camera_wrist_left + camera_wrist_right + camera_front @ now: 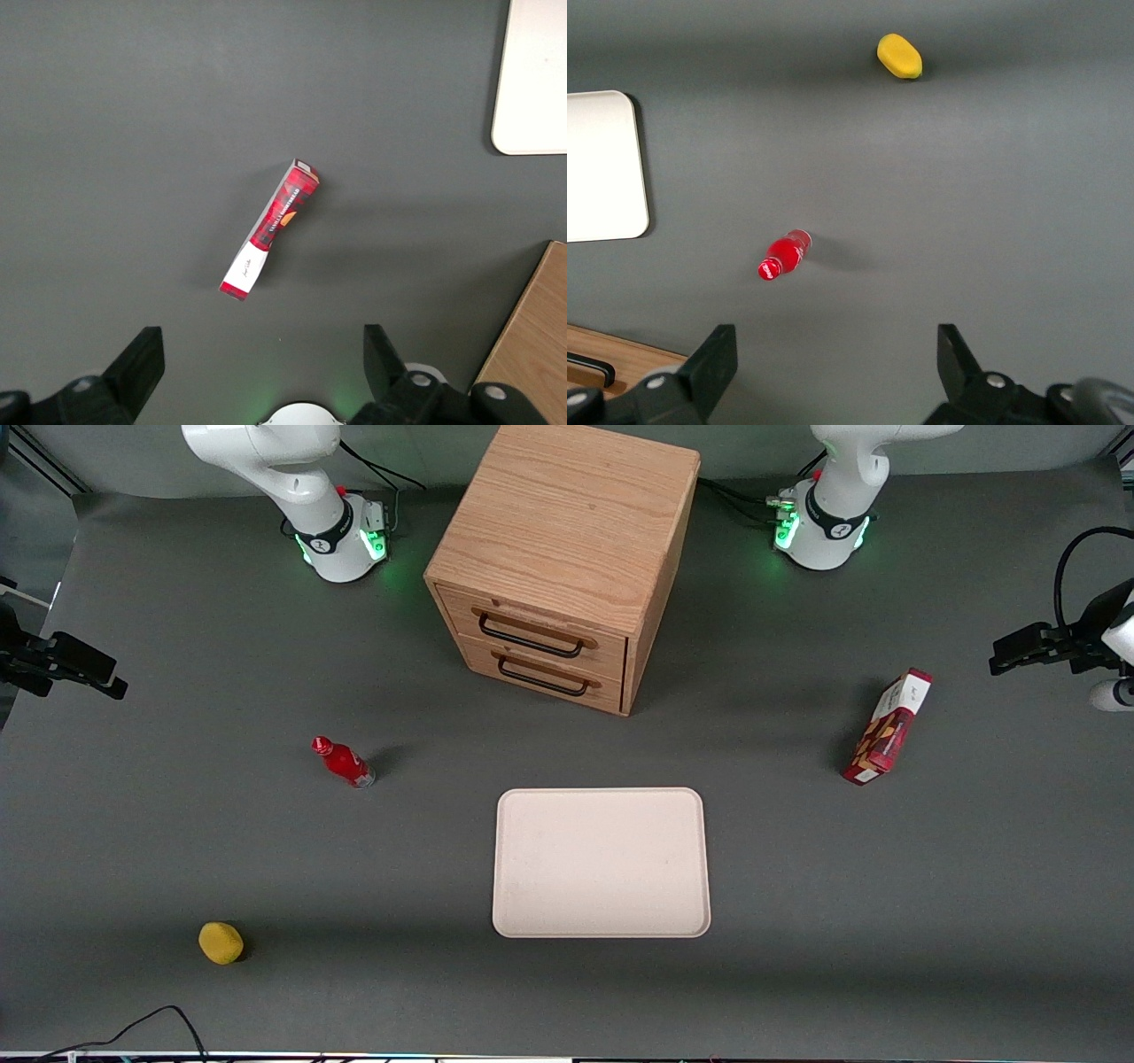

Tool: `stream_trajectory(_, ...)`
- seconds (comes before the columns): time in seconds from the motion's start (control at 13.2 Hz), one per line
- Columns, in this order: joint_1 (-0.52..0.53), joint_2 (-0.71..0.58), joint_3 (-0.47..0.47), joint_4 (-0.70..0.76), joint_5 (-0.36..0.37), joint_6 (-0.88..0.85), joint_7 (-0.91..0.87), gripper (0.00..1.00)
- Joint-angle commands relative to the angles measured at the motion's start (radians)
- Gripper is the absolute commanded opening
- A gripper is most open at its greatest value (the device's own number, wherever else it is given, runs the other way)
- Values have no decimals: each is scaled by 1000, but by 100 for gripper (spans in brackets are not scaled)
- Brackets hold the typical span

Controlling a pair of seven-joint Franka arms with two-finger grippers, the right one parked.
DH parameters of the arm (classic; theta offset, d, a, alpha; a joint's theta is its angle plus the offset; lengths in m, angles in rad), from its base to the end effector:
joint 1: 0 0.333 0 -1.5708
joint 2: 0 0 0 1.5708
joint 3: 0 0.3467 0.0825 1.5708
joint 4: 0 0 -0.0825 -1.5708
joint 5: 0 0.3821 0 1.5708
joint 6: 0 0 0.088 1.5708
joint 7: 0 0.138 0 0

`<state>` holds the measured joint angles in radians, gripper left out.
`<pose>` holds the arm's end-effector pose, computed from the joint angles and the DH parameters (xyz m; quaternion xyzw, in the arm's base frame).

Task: Place red cookie box on tray
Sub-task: 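Move the left gripper toward the red tartan shortbread box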

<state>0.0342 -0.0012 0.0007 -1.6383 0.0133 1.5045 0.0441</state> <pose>0.5374 0.0207 0.5884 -0.9978 0.0046 0.0665 0.0040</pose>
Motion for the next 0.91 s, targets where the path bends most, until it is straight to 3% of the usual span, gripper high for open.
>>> stream_trajectory(0.0,4,7,-2,21,-4,-33,-13,100)
stream_trajectory(0.45,13,-2,8,11,17,-52,12,100)
stream_trajectory(0.68,30,-6,31,-70,83,-67,225,100)
stream_trajectory(0.83,30,-17,59,-168,85,33,299,100)
